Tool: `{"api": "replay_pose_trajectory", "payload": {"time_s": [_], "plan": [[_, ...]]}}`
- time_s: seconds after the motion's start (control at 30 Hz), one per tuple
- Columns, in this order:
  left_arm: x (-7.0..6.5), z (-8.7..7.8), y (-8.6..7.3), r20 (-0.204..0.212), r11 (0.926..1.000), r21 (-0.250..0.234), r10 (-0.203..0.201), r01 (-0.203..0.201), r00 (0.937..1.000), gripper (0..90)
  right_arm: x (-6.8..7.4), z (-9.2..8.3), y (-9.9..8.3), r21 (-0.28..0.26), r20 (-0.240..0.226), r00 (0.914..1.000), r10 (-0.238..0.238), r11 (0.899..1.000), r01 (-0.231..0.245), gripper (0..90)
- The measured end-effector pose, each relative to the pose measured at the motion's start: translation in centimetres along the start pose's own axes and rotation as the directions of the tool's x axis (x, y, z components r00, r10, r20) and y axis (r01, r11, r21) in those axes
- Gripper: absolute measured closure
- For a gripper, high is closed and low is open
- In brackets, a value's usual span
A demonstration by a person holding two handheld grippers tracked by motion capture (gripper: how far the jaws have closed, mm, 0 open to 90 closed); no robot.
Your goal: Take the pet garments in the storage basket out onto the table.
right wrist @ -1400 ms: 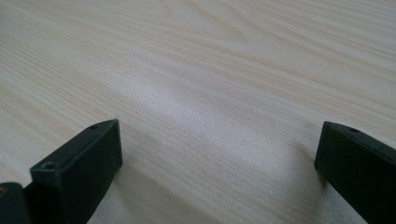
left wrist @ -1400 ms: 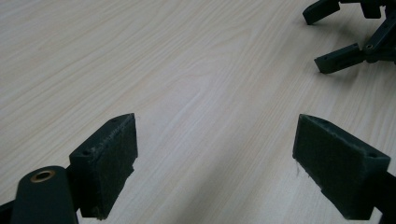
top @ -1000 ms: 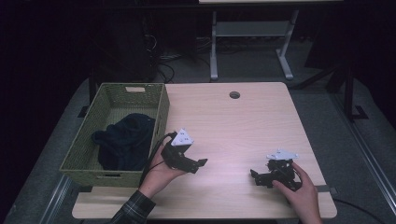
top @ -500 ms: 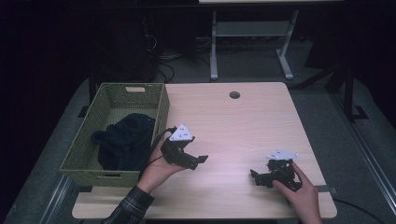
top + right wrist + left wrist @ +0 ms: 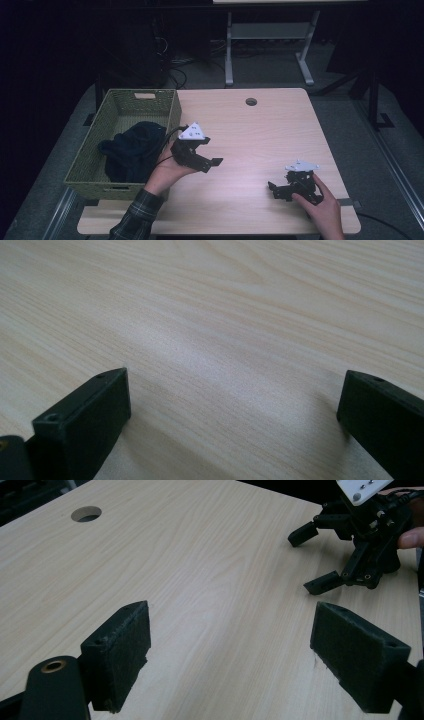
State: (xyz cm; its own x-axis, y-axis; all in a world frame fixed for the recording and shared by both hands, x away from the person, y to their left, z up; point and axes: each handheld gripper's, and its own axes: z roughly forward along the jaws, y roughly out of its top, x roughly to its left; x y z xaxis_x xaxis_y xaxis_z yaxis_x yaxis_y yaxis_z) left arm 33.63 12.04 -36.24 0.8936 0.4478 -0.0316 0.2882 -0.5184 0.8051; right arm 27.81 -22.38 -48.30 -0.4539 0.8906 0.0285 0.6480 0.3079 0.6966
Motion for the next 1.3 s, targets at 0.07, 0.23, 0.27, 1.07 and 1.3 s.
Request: {"api": "replay_pose_trajectory", "payload": {"time_s": [0.07, 0.23, 0.27, 1.07, 1.3], "plan": [[0.2, -0.2, 0.2, -0.003, 1.0, 0.0, 0.003, -0.003, 1.0, 15.9, 0.0, 0.0, 0.0, 0.0, 0.0, 1.0, 0.0, 1.0, 0.0, 0.4], [0.8, -0.9, 0.4, -0.019, 0.9999, -0.006, 0.009, -0.009, 0.9998, 15.9, 0.0, 0.0, 0.0, 0.001, 0.0, 1.0, -0.001, 1.0, 0.001, 0.4], [0.8, -0.9, 0.4, -0.019, 0.9999, -0.006, 0.009, -0.009, 0.9998, 15.9, 0.0, 0.0, 0.0, 0.001, 0.0, 1.0, -0.001, 1.0, 0.001, 0.4], [3.1, -4.3, -0.1, -0.057, 0.9999, 0.009, -0.009, 0.01, 0.9983, 15.9, 0.0, 0.0, 0.0, -0.002, -0.003, 1.0, -0.007, 1.0, 0.007, 0.4], [3.8, -5.6, -0.4, -0.089, 0.9997, 0.008, -0.022, 0.022, 0.9958, 15.9, 0.0, 0.0, 0.0, -0.002, -0.003, 1.0, -0.008, 1.0, 0.008, 0.4]]}}
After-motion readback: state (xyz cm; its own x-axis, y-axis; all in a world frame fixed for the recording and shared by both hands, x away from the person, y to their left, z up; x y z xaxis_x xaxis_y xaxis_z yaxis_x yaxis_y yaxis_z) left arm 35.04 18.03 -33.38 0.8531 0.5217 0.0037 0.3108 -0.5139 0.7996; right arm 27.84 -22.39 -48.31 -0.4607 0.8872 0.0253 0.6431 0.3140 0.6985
